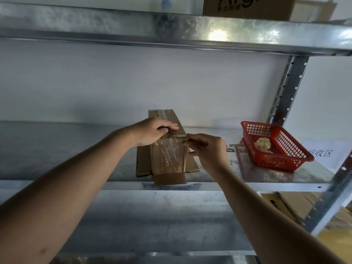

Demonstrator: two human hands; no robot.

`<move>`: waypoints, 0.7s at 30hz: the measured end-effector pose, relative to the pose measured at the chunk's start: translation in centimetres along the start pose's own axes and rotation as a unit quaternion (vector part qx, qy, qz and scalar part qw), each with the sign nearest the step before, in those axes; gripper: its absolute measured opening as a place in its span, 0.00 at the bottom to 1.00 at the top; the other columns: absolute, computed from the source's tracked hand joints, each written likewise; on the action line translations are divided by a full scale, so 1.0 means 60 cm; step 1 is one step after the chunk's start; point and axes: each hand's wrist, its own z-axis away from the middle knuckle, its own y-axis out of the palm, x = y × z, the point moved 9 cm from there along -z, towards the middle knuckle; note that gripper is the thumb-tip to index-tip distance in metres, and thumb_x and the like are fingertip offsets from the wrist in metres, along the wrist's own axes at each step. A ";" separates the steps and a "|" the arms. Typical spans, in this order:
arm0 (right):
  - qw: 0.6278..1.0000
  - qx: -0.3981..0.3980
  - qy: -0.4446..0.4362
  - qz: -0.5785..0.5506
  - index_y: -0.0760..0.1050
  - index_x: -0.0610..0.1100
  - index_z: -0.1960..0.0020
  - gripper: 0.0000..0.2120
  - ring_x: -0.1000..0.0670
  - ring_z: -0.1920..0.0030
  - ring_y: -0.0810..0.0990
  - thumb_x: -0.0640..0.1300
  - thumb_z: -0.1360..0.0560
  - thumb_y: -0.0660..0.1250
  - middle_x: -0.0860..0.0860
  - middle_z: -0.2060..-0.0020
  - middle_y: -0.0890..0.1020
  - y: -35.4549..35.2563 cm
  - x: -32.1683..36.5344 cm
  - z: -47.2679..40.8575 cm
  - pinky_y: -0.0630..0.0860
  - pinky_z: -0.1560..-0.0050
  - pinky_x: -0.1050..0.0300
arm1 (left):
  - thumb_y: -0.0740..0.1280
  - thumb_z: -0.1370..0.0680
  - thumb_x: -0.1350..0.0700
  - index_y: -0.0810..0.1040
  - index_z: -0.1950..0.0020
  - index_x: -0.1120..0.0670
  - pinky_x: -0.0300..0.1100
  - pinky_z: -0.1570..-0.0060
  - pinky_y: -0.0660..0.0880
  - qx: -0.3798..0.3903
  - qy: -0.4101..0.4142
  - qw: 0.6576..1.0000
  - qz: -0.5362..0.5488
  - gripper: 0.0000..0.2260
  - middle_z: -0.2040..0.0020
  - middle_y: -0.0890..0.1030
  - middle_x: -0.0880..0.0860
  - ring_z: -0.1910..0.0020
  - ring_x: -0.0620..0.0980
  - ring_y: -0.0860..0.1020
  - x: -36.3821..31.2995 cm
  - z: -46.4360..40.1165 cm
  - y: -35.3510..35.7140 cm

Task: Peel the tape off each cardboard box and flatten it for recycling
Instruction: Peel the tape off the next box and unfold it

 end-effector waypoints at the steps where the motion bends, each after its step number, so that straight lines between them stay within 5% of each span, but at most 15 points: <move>1: 1.000 -0.005 0.000 0.003 0.87 0.41 0.48 0.09 0.52 0.57 0.89 0.34 0.27 0.78 0.53 0.60 0.89 -0.002 0.000 0.002 0.85 0.62 0.57 | 0.57 0.13 0.61 0.78 0.28 0.46 0.34 0.27 0.56 0.000 0.000 1.000 0.005 0.18 0.26 0.73 0.38 0.25 0.37 0.66 0.001 0.000 0.000; 7: 0.989 0.001 -0.074 0.127 0.86 0.43 0.54 0.04 0.56 0.59 0.88 0.36 0.23 0.74 0.57 0.64 0.87 -0.003 0.017 0.005 0.86 0.64 0.54 | 0.58 0.13 0.61 0.78 0.28 0.46 0.28 0.31 0.57 -0.004 0.000 1.000 0.014 0.18 0.26 0.74 0.38 0.27 0.34 0.66 0.004 0.000 0.002; 11: 0.970 0.031 -0.120 0.208 0.84 0.43 0.52 0.06 0.56 0.61 0.87 0.35 0.20 0.70 0.57 0.61 0.86 0.003 0.034 0.000 0.86 0.62 0.50 | 0.58 0.13 0.62 0.79 0.30 0.43 0.35 0.25 0.56 0.009 0.003 1.000 0.024 0.19 0.27 0.74 0.37 0.26 0.34 0.66 0.001 -0.002 0.003; 16: 0.952 0.040 -0.151 0.265 0.83 0.41 0.47 0.07 0.56 0.62 0.87 0.36 0.17 0.67 0.50 0.59 0.88 0.008 0.044 0.004 0.85 0.62 0.51 | 0.57 0.13 0.62 0.80 0.30 0.42 0.34 0.26 0.55 0.012 0.009 0.999 0.042 0.20 0.26 0.73 0.36 0.26 0.33 0.64 0.000 -0.002 0.009; 21: 0.942 0.046 -0.166 0.288 0.84 0.42 0.46 0.07 0.57 0.62 0.87 0.39 0.17 0.67 0.52 0.60 0.88 0.011 0.058 0.012 0.84 0.58 0.53 | 0.57 0.13 0.62 0.79 0.30 0.43 0.27 0.31 0.56 0.004 0.011 0.999 0.048 0.20 0.30 0.72 0.32 0.28 0.31 0.63 0.003 -0.002 0.011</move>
